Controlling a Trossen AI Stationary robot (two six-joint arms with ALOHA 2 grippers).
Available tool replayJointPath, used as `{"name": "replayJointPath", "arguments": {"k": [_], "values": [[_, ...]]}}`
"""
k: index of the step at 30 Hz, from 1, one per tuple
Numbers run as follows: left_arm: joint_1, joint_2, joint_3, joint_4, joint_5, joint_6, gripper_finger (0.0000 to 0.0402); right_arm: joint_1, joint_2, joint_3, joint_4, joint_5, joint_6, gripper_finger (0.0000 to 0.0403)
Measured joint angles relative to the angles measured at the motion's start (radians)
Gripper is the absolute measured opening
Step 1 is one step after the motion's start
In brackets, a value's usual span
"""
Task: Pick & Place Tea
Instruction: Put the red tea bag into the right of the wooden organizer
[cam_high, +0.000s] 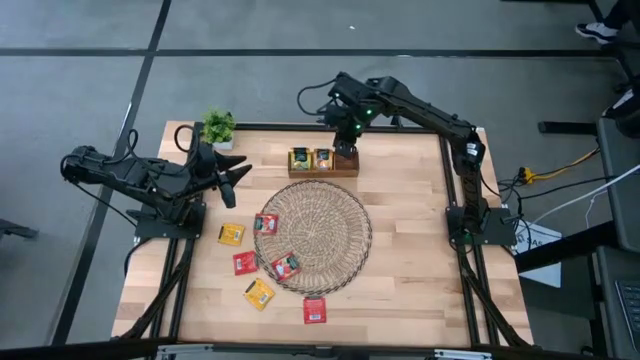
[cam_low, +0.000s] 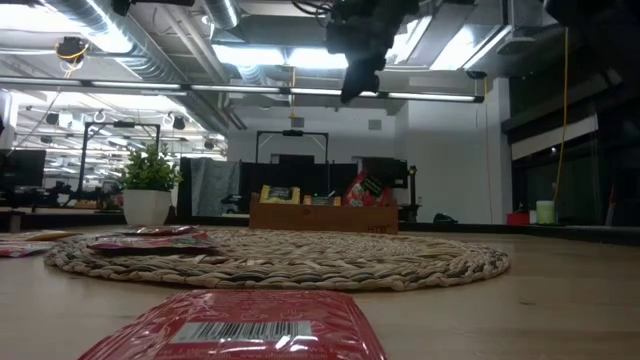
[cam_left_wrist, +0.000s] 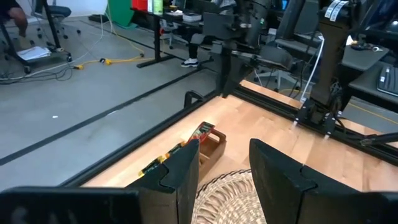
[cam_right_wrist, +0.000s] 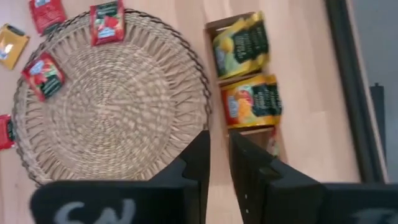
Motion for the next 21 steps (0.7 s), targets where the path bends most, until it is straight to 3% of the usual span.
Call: {"name": "replayJointPath", "arguments": {"k": [11, 21], "values": [[0.0, 0.0, 0.0, 0.0, -0.001, 0.001, 0.0136, 0.016, -0.028, -0.001, -0.226, 0.076, -0.008, 0.0052], [0.0, 0.0, 0.0, 0.013, -0.002, 0.0, 0.0136, 0.01, -0.236, 0.002, -0.02, 0.058, 0.051, 0.0052]]}}
